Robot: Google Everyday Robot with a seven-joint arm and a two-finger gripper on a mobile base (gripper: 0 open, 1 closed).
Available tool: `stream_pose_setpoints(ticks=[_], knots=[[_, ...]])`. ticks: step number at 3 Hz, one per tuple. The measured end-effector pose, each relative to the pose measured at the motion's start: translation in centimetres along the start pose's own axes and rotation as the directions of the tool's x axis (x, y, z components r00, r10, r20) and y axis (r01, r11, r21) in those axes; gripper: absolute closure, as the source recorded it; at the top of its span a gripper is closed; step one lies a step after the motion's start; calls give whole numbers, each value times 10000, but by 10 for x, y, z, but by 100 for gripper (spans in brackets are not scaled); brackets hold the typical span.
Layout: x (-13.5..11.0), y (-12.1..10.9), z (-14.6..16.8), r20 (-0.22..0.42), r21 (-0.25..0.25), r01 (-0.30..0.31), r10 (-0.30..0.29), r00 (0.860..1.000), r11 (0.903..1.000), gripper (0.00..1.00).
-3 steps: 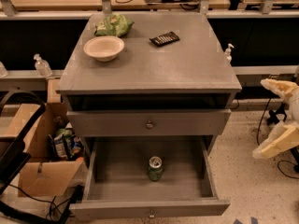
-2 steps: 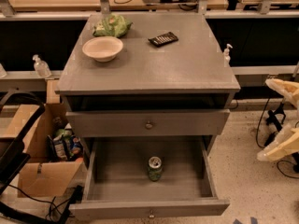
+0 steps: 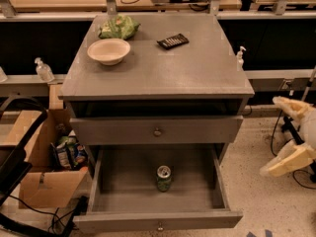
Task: Pick green can from middle drawer and place on counter
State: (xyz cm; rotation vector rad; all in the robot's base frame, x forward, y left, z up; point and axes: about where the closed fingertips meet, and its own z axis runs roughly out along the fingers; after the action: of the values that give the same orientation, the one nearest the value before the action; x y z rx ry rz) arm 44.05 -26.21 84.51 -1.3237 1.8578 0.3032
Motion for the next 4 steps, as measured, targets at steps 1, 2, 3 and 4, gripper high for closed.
stream_pose_setpoints(ticks=[1,2,3,4], knots=[[48,12,53,564,147,-1137,1127,9920,9934,0],[85,20,97,1249,361,-1756,1699,9775,9838,0],[119,29,126,1697,457,-1861,1759,9697,9815,0],[120,28,130,1686,492,-1893,1786,9694,9807,0]])
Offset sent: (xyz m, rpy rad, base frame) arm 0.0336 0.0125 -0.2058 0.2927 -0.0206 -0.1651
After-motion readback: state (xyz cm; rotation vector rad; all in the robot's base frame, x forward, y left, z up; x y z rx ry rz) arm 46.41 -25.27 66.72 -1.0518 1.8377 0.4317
